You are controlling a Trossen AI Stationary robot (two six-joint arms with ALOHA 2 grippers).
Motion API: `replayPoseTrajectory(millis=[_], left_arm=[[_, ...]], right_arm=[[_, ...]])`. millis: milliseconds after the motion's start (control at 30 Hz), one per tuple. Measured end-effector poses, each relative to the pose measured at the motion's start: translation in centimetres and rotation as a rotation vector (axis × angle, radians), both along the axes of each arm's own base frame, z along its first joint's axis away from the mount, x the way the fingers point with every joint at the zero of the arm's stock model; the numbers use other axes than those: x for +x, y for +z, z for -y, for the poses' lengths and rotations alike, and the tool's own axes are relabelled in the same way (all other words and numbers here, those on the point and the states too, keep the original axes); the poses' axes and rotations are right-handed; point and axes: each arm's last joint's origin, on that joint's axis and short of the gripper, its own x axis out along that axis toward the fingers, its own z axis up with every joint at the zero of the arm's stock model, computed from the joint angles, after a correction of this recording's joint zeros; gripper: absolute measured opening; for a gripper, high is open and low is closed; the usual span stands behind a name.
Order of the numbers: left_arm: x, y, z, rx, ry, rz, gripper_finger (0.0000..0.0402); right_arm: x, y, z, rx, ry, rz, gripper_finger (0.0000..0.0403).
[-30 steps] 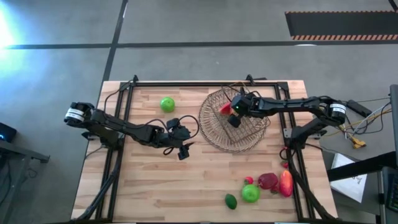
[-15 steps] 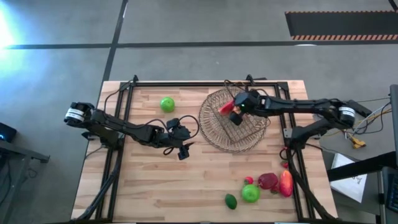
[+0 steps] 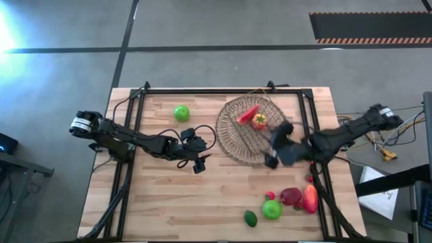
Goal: Build produce basket
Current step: Put the red apple into the gold mesh basket
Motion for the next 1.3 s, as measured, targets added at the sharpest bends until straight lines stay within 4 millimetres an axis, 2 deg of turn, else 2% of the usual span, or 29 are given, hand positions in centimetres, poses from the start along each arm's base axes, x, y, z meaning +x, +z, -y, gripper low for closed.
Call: replayPoseTrajectory(millis=[100,200,367,467,600,733,933,1133,1300], left_arm=[[0.0,0.0,0.0,0.000,0.000,0.000,0.0231],[0.0,0.0,0.0,0.000,0.000,0.000,0.0231],[0.0,0.0,0.0,0.000,0.000,0.000,0.0231],[0.0,0.0,0.0,0.000,0.000,0.001,0.0231],[0.0,0.0,0.0,0.000,0.000,0.002,0.0231],[0.0,0.1,0.0,0.000,0.000,0.003,0.0231],[0.0,0.1,-0.1,0.006,-0.003,0.000,0.0231],[0.0,0.1,-0.1,0.007,-0.004,-0.001,0.0231],[0.0,0.1,0.0,0.007,-0.004,0.000,0.0231]], right_arm=[[-0.6,-0.2,-3.3,0.070,0.103,-0.074,0.0400],[-1.3,-0.8,-6.3,0.140,0.178,-0.230,0.0400],[-2.1,-1.5,-10.0,0.296,0.110,-0.511,0.0400],[-1.9,-2.0,-12.0,0.300,0.103,-0.631,0.0400],[-1.6,-3.3,-14.2,0.250,0.185,-0.780,0.0400],[-1.4,-5.1,-15.2,0.255,0.182,-0.926,0.0400],[-1.3,-7.1,-15.5,0.204,0.216,-1.015,0.0400],[-1.6,-8.5,-15.1,0.161,0.237,-1.052,0.0400],[-1.4,-10.4,-14.7,0.211,0.274,-1.005,0.0400]])
